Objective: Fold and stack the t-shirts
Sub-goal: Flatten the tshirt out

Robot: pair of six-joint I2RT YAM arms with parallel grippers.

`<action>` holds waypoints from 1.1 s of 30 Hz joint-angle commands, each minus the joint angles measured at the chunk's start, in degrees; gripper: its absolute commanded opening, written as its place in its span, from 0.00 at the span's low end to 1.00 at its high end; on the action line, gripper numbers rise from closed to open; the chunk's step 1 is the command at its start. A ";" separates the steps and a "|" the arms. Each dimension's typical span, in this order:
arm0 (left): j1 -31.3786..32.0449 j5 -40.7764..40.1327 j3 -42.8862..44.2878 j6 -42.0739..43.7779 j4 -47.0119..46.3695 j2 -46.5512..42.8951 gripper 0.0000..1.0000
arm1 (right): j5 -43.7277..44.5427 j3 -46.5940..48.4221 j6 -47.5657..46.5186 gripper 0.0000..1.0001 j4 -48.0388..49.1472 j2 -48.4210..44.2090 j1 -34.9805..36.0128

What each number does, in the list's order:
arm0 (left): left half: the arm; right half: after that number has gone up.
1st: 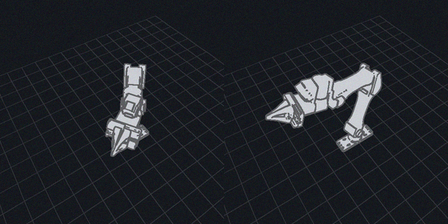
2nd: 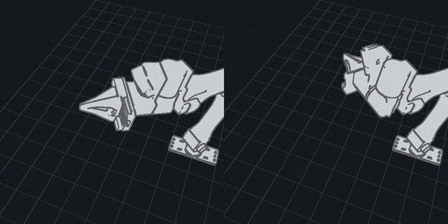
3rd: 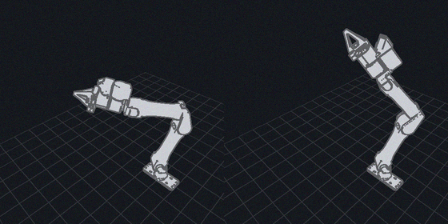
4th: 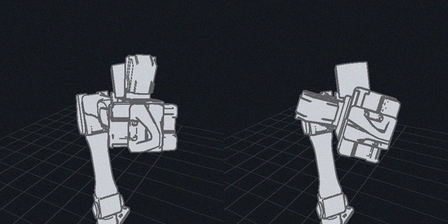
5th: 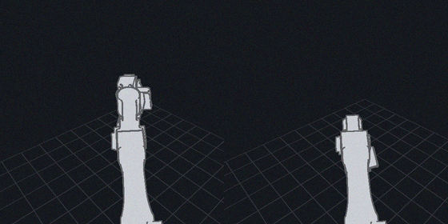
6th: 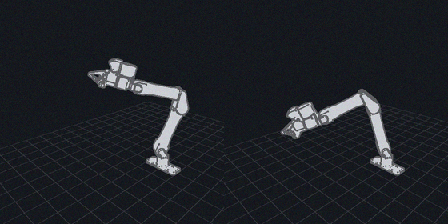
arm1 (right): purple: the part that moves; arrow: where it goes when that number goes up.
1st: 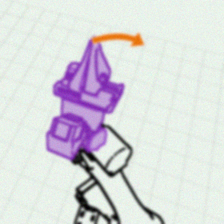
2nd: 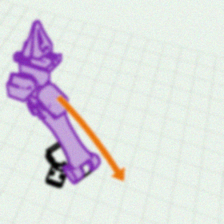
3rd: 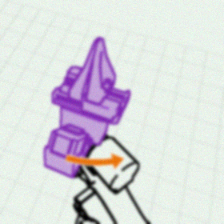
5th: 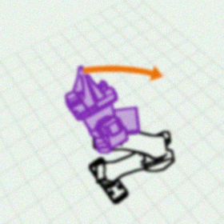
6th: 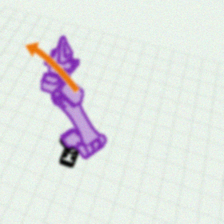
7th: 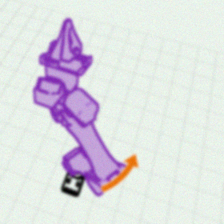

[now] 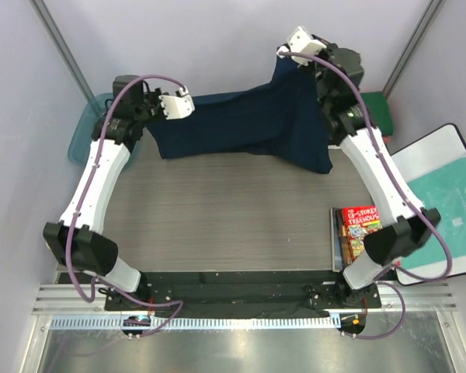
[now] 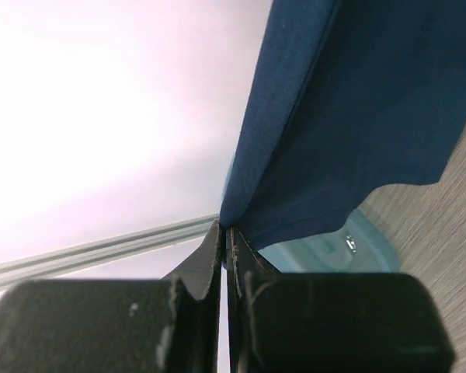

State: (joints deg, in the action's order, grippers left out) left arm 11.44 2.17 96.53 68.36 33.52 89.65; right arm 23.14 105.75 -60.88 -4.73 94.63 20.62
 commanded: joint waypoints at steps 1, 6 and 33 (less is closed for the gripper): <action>-0.19 4.40 6.11 1.17 6.46 -7.90 0.00 | -5.29 3.23 0.86 0.01 -7.38 -11.73 0.03; -0.19 6.52 3.76 -0.24 10.86 -17.98 0.00 | -9.76 -5.98 -2.22 0.01 -15.30 -26.99 0.12; -3.26 3.53 4.29 11.80 -3.55 -14.88 0.00 | -15.92 -4.05 -16.20 0.01 5.59 -17.04 -1.19</action>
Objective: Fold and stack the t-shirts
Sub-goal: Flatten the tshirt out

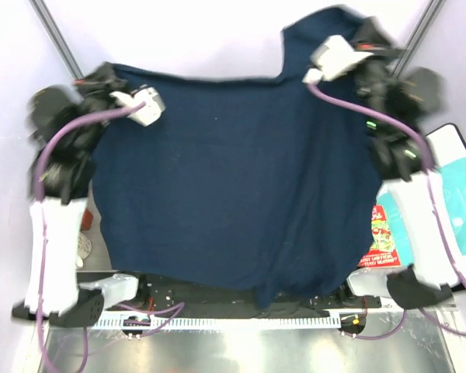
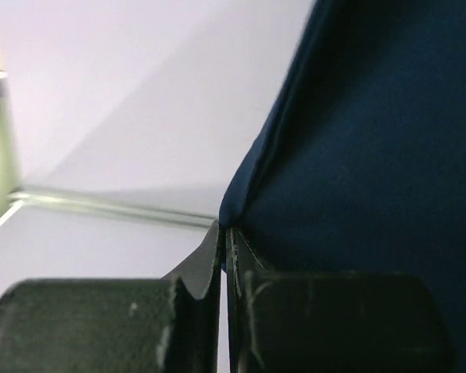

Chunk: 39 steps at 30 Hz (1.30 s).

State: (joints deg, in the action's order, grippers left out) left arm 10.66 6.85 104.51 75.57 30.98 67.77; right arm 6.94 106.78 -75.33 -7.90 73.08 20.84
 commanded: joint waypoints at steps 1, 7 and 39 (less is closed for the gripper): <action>-3.00 -0.88 -3.70 4.67 -2.14 8.33 0.00 | -0.08 -5.79 -1.75 0.01 10.43 5.83 -1.85; -6.78 -1.05 2.53 2.39 -11.70 20.18 0.00 | 1.49 5.41 -0.08 0.01 20.90 19.26 -6.68; -7.58 11.52 -68.19 16.07 -3.68 -12.30 0.00 | -19.76 -53.41 6.87 0.01 -31.44 -27.89 -8.36</action>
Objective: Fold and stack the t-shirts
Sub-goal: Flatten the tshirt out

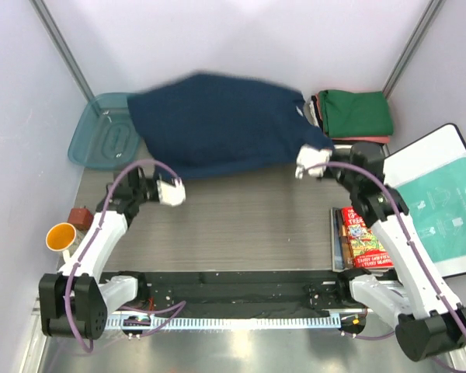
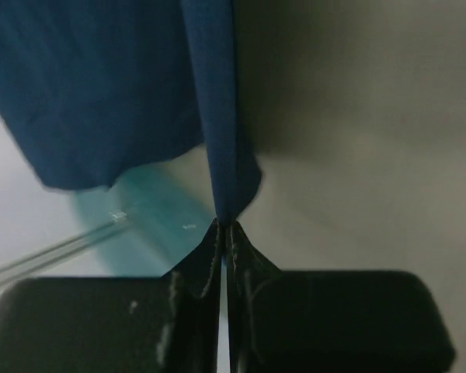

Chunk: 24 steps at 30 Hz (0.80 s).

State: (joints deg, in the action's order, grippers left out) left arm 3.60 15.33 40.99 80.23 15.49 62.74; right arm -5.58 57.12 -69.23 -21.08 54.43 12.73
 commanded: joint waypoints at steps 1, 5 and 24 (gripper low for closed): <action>-0.52 2.17 -6.17 14.49 12.20 -7.80 0.00 | -7.68 -4.99 -1.06 0.01 -22.82 -10.30 -0.25; -0.52 3.03 -6.73 17.60 17.37 -7.99 0.00 | -7.25 -8.78 -3.98 0.01 -30.15 -12.69 -0.25; -0.52 1.98 5.33 26.65 53.50 -6.57 0.00 | -1.54 -13.17 -6.01 0.01 -24.12 -9.96 -0.25</action>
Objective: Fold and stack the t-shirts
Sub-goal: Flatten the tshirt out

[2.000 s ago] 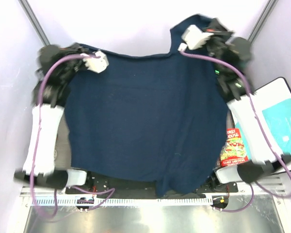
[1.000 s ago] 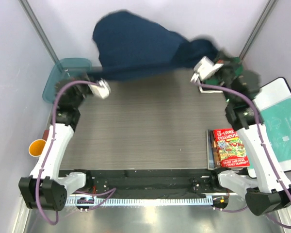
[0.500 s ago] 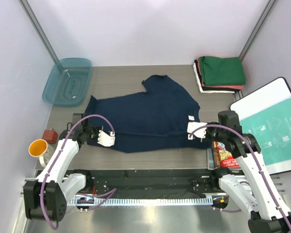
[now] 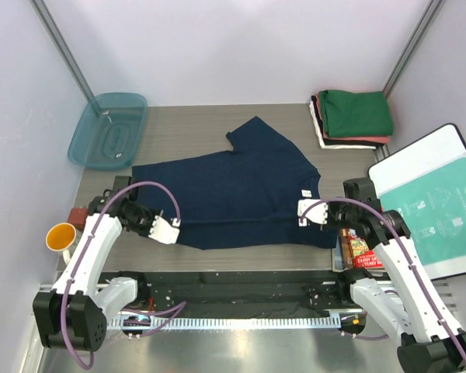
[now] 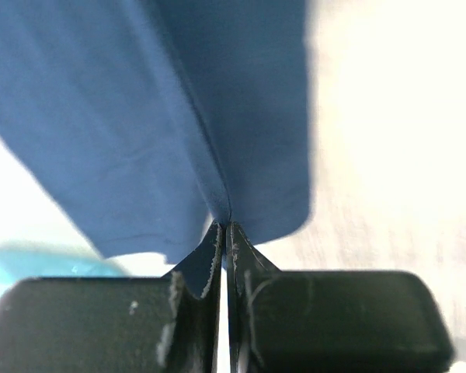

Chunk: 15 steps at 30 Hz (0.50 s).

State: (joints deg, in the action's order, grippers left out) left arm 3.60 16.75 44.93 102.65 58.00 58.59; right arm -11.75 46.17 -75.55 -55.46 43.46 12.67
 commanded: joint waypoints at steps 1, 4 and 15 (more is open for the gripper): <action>-0.52 0.39 1.65 5.18 12.04 -2.69 0.00 | 5.15 -2.66 0.40 0.01 13.68 1.45 -0.19; -0.52 -0.66 2.88 6.85 16.08 -2.69 0.00 | 6.74 -3.19 1.28 0.01 19.40 4.17 -0.19; -0.52 -0.05 22.98 4.31 35.33 5.56 0.00 | 11.40 -2.50 1.64 0.01 41.56 12.69 -0.19</action>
State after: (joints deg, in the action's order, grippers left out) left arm 3.62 16.69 60.12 106.96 75.40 61.06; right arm -4.51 42.54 -73.97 -27.27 54.26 12.69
